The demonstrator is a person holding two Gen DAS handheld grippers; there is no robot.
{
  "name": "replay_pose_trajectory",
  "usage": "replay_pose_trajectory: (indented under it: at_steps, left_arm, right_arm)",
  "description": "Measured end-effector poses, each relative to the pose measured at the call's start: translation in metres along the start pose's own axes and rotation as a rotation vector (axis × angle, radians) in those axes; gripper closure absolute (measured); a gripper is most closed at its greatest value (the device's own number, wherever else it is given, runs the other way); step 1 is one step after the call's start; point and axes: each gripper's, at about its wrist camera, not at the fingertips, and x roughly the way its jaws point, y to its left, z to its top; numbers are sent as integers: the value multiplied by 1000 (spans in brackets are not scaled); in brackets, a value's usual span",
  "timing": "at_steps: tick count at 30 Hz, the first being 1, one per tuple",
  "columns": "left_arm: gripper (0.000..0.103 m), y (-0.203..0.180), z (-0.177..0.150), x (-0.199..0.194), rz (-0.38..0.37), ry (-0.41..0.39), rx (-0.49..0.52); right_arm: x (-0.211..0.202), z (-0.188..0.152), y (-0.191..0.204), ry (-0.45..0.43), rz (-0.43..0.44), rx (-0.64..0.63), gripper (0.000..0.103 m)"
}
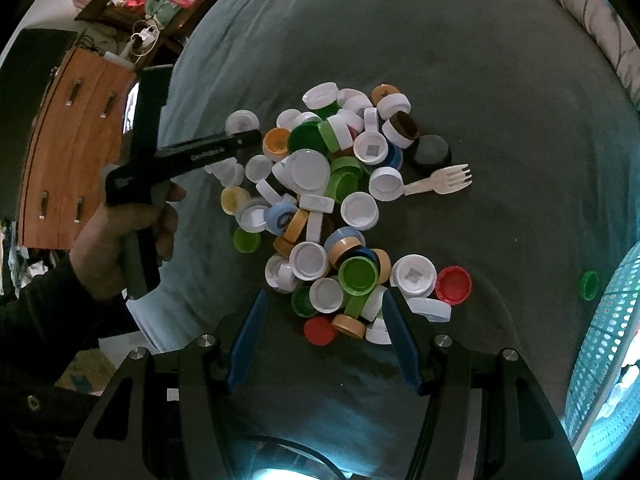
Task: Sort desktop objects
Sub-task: 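Grasp a white cap with the left gripper while the right gripper grasps a white cap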
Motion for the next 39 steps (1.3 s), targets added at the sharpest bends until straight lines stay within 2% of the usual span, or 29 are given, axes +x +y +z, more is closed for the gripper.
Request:
replay_pose_trajectory:
  at_steps: [2, 4, 5, 7, 8, 9, 10, 11, 12, 14, 16, 17, 18, 19, 21, 22, 25, 29, 31, 33, 35, 39]
  left_arm:
    - [90, -3, 6, -6, -17, 9, -3]
    - [90, -6, 12, -21, -70, 25, -23]
    - [90, -15, 19, -40, -127, 10, -23]
    - [89, -35, 26, -84, -268, -73, 11]
    - [88, -45, 22, -76, -205, -69, 93]
    - [90, -40, 16, -48, -107, 60, 103]
    - [90, -25, 12, -27, -127, 147, 17]
    - [90, -9, 6, -40, -137, 129, 2]
    - [90, -11, 11, -55, -163, 79, 9]
    - [89, -10, 14, -64, -188, 63, -2]
    - [73, -5, 12, -54, -200, 102, -16]
    - [45, -11, 10, -49, -211, 115, -16]
    - [22, -14, 6, -51, -209, 107, -14]
    - [18, -10, -1, -60, -217, 82, -30]
    - [17, -6, -2, -74, -273, 25, -65]
    - [17, -3, -6, -79, -246, 1, -69]
    - [19, -1, -6, -65, -60, 3, -48]
    - [22, 5, -10, -62, 2, -7, 23]
    - [22, 5, -8, -62, 3, -22, 50]
    - [23, 9, -5, -52, -5, -5, 46]
    - [34, 19, 0, -39, -13, 38, 36]
    - [33, 18, 0, -26, -22, 59, 34]
  right_arm:
    - [0, -1, 0, 2, 6, -2, 48]
    - [-4, -2, 1, -9, 15, 0, 51]
    - [-6, -2, 1, -12, 22, 0, 52]
    - [-10, -3, 3, -22, 31, -8, 52]
    - [-9, -3, 3, -23, 32, -10, 52]
    - [-8, -3, 3, -21, 38, -10, 55]
    - [-5, -3, 3, -16, 41, -4, 57]
    - [-5, -2, 3, -15, 44, 2, 57]
    - [-7, -1, 3, -24, 50, 3, 57]
    - [-8, 0, 5, -38, 52, -4, 57]
    - [-2, 2, 3, -21, 52, 6, 56]
    - [0, 3, 1, -16, 53, 16, 55]
    - [0, 3, -1, -12, 57, 26, 53]
    - [-1, 2, -3, -15, 58, 30, 51]
    - [-2, 0, -8, -16, 49, 29, 47]
    - [-2, -1, -11, -9, 45, 34, 47]
    - [1, -4, -22, 11, 37, 51, 47]
    - [2, -5, -27, 19, 27, 50, 47]
    - [4, -4, -27, 22, 27, 49, 47]
    - [8, -5, -27, 29, 27, 49, 47]
    - [13, -6, -26, 37, 29, 49, 47]
    - [20, -7, -22, 51, 32, 41, 47]
